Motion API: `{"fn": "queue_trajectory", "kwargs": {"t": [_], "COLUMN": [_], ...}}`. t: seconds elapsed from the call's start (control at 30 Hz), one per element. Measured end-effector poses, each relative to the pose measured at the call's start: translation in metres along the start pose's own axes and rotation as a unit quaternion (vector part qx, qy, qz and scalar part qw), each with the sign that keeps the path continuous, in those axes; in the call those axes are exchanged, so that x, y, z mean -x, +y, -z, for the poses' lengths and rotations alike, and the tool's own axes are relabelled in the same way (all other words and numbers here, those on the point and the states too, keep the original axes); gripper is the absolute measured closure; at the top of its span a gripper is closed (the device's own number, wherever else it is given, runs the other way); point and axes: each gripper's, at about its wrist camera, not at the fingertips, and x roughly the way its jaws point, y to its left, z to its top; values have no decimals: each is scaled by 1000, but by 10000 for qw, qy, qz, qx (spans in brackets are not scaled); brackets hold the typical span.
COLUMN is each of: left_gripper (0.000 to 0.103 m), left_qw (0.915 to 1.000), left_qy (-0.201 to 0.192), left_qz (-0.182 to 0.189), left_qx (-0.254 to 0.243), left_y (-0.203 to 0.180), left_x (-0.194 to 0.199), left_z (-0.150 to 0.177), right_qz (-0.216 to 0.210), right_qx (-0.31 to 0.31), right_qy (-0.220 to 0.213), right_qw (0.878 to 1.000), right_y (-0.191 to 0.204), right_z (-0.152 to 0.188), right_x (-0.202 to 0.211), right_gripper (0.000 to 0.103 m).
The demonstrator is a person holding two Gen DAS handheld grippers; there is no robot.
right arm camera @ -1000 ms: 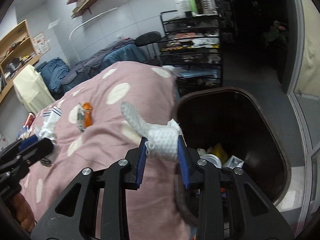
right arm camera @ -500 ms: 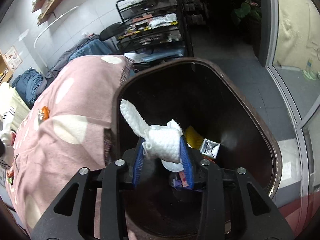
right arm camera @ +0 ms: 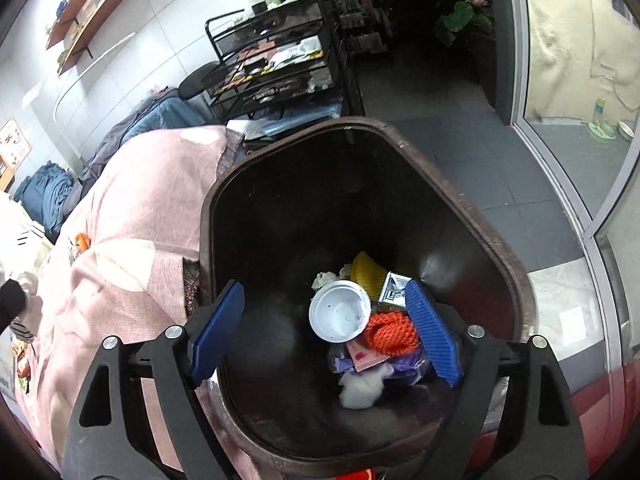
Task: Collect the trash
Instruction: 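Lower the white printed wrapper into the black bin and open the left tool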
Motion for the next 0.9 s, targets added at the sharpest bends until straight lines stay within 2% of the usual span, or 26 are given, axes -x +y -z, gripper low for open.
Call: {"fn": "queue_trajectory", "kwargs": {"t": [0.37, 0.77, 0.87, 0.9], "left_gripper": [62, 62, 58, 53], "left_qw": [9989, 9959, 9951, 9949], "left_qy": [294, 593, 677, 704], "left_qz": [230, 178, 158, 164], "left_qx": [-289, -664, -700, -699], "left_y": [-27, -55, -57, -57], "left_x": [-32, -67, -73, -75], "left_z": [-17, -25, -25, -25], "right_qz": [298, 444, 453, 459], "right_qx": [-182, -349, -360, -361], "right_qy": [-287, -363, -370, -370], "right_qw": [9990, 9977, 9976, 9976], "right_y": [-21, -41, -43, -44], "right_z": [-2, -3, -3, -3], "right_x": [24, 33, 34, 34], "right_gripper": [19, 18, 18, 18]}}
